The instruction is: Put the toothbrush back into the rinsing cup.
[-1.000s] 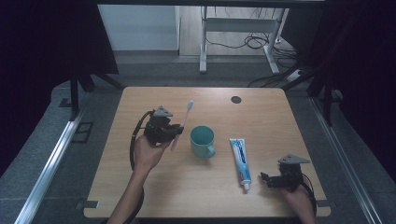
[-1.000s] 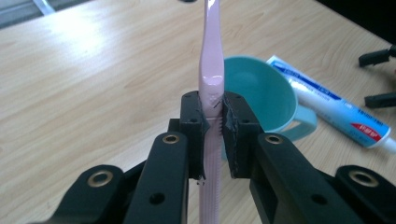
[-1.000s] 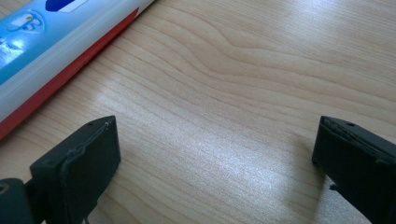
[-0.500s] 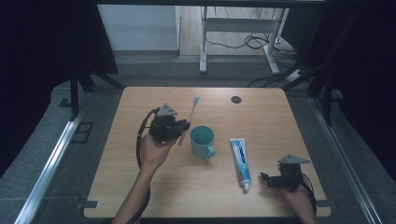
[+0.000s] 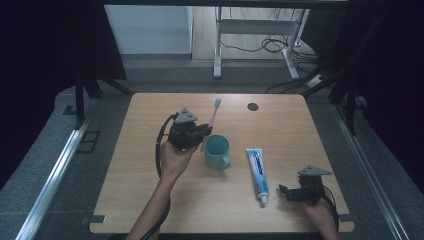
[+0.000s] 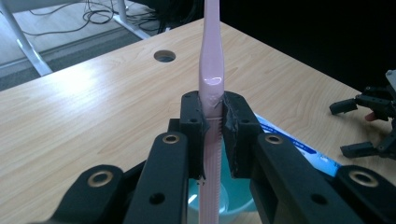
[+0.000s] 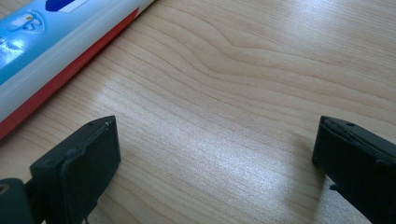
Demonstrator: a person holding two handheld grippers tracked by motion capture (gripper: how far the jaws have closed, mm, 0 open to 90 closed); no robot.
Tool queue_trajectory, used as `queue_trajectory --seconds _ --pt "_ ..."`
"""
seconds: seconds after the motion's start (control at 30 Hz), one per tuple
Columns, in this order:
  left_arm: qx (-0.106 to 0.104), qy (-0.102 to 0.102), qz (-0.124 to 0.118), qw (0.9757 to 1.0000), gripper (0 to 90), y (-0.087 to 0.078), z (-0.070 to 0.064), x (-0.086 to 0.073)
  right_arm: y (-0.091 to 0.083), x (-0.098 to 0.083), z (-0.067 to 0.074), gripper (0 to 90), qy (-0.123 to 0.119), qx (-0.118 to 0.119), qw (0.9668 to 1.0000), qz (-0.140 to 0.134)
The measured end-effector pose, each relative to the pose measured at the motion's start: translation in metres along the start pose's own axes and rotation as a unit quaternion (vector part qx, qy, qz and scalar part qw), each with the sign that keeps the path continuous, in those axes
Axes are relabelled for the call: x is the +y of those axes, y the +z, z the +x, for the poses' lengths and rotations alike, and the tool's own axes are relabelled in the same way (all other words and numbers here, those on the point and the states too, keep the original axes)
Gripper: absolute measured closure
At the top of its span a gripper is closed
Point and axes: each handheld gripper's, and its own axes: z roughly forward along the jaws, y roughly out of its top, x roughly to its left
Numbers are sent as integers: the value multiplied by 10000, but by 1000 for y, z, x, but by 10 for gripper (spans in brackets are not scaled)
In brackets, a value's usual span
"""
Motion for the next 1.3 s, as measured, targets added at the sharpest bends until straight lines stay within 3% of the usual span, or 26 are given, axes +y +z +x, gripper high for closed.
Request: queue_trajectory --seconds 0.57,1.3 --pt "23 120 -224 9997 793 25 -11 1 0 0 0 3 1 3 10000 0" --pt "17 -19 -80 10000 792 51 -9 -32 0 0 0 3 5 1 10000 -4"
